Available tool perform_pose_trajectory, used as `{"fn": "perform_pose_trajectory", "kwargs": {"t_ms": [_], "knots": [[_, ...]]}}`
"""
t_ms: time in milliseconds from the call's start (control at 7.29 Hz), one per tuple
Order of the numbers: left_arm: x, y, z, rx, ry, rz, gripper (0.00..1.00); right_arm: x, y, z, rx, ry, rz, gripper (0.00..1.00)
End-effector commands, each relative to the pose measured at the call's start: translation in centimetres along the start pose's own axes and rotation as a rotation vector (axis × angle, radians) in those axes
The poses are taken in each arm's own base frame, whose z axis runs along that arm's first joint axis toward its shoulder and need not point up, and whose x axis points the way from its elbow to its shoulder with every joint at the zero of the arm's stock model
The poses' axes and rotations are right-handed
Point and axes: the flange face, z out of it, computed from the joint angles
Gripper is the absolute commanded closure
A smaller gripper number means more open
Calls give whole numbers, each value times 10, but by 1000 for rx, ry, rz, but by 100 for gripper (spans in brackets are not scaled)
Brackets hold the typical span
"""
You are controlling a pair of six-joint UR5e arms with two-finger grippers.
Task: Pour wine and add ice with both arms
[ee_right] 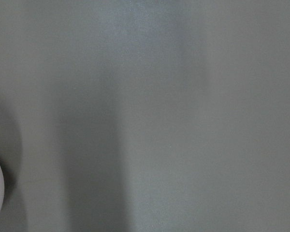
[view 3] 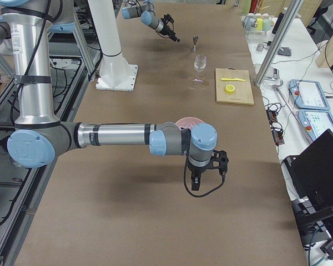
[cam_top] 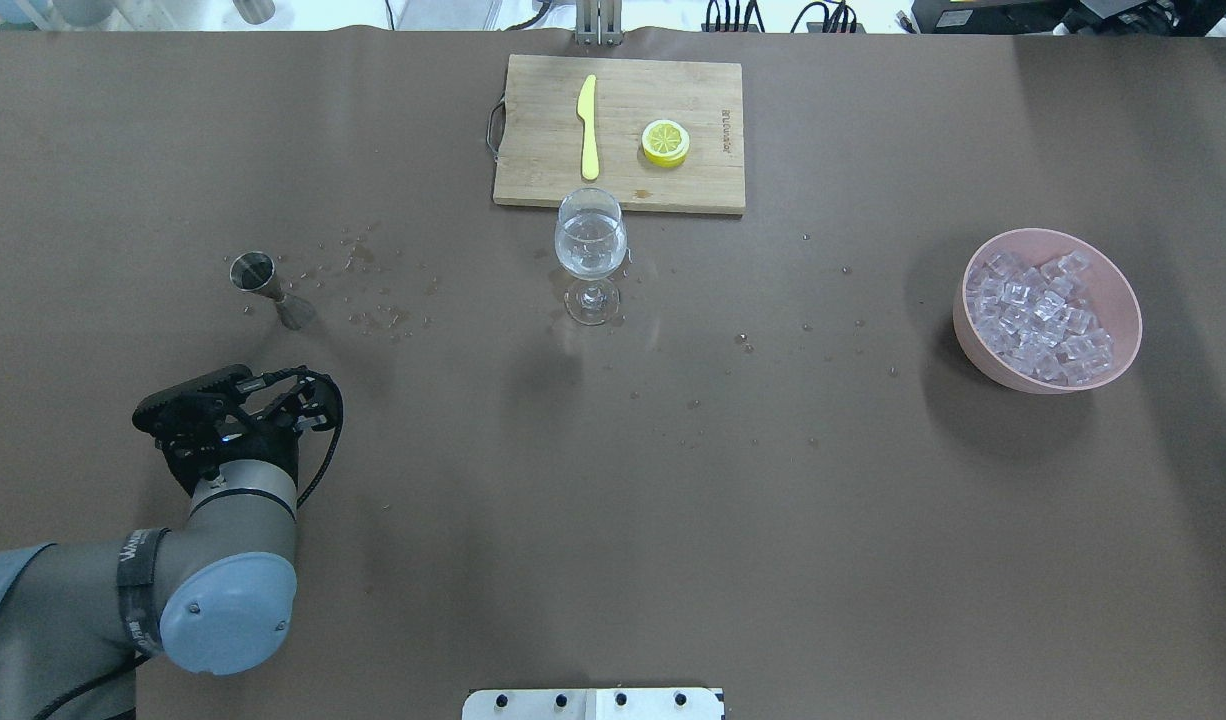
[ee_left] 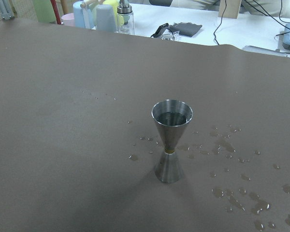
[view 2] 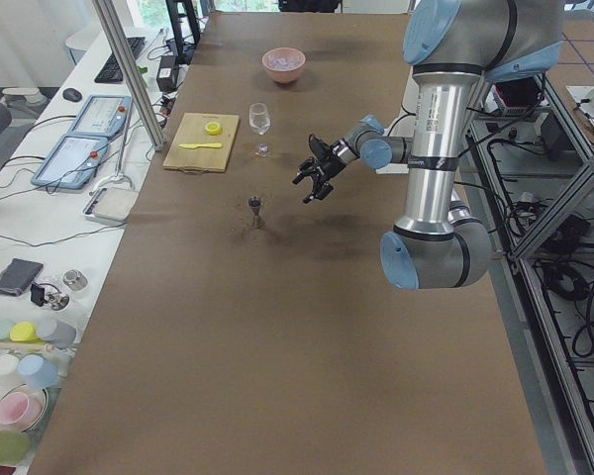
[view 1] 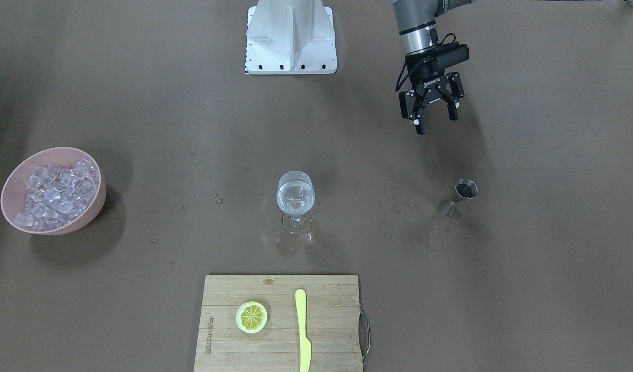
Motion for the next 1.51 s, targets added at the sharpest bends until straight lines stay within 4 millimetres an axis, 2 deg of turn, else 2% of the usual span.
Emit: {"fn": "perform_pose_trajectory", "kwargs": {"t_ms": [0,548,686,1097,1234,1371], "knots": [[17,19,18,79,3,-8,3,0,0,0,0,0,0,0],[17,38,52,194,-14,30,3,0,-1,1,-2,1,0,0],[23,36,61,206,-26,26,3,0,-1,1,-2,1,0,0],[29,25,104,259,-92,25,3,-2,-2,1,-2,1,-2,0],[36,23,111,268,-101,22,3,-1,-2,1,-3,1,-1,0],[34,22,122,278,-116,25,3,0,-2,2,-4,2,0,0]]}}
